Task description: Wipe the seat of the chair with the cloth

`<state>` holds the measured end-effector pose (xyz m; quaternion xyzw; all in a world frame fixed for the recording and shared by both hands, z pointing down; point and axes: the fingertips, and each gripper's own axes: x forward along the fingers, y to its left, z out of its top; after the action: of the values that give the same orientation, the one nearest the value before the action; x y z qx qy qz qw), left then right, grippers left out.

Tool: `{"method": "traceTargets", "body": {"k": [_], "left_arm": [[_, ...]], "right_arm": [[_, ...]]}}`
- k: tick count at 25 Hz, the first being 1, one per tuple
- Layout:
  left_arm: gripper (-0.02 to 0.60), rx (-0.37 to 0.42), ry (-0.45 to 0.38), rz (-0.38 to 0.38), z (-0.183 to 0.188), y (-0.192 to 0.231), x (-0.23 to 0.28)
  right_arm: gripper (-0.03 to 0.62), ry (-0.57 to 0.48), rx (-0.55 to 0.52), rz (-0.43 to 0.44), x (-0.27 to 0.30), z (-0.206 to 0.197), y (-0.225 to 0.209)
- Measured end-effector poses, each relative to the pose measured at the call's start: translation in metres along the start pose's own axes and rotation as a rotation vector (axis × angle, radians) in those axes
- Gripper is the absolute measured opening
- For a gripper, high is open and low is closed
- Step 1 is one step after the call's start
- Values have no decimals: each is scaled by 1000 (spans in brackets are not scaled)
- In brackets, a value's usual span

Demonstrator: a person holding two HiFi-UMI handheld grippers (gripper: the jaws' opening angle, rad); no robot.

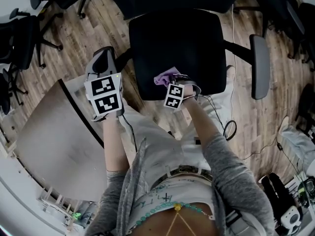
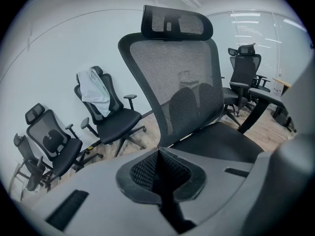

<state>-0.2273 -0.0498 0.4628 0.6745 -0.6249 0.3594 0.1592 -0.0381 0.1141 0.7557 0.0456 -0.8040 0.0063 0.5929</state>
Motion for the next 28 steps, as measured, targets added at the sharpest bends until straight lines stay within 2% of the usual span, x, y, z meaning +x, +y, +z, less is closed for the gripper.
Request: {"method": "traceTargets", "body": {"k": [12, 28], "left_arm": [[8, -11, 2, -8, -2, -1, 0], [8, -9, 4, -7, -2, 1, -1]], "right_arm": [[48, 39, 0, -25, -5, -34, -4], [48, 84, 60, -55, -18, -84, -15]]}}
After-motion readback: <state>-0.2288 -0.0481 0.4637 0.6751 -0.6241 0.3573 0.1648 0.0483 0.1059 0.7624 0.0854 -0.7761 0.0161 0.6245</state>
